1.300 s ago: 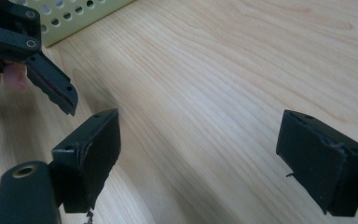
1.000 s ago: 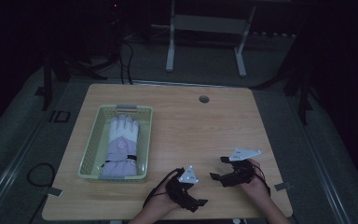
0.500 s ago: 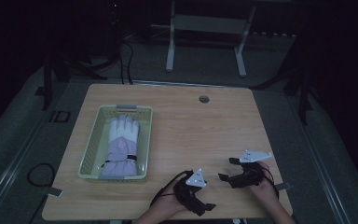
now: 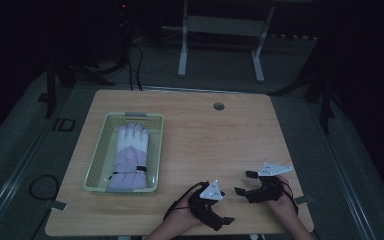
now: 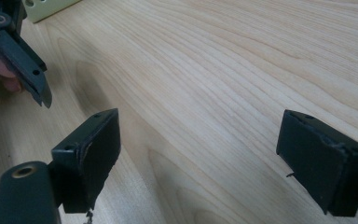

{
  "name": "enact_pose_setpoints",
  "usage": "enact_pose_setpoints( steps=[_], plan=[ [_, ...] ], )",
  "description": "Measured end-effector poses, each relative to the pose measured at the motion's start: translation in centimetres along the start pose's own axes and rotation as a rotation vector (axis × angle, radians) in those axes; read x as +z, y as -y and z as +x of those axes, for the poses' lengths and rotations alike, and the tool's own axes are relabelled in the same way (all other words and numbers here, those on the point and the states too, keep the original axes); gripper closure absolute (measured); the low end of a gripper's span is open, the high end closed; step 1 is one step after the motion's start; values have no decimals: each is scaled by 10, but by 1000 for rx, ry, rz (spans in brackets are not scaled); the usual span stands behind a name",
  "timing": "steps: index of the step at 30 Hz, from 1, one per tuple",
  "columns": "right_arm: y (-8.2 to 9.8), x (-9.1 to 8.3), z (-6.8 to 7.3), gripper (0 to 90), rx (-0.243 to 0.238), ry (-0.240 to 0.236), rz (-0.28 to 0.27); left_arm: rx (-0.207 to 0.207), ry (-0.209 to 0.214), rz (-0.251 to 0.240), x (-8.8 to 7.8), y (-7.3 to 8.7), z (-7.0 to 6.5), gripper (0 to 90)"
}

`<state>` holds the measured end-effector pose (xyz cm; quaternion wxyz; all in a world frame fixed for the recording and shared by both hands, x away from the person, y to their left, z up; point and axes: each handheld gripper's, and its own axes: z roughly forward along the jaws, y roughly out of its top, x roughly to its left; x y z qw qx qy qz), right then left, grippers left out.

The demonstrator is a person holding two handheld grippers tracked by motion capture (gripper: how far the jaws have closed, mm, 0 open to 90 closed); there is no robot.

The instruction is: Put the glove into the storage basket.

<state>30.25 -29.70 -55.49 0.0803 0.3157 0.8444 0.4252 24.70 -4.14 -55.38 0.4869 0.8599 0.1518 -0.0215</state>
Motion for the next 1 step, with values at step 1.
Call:
enact_pose_setpoints(
  steps=[1],
  plan=[
    [0, 0, 0, 135, 0, 0, 0, 0, 0, 0, 0, 0, 0, 143]
  ],
)
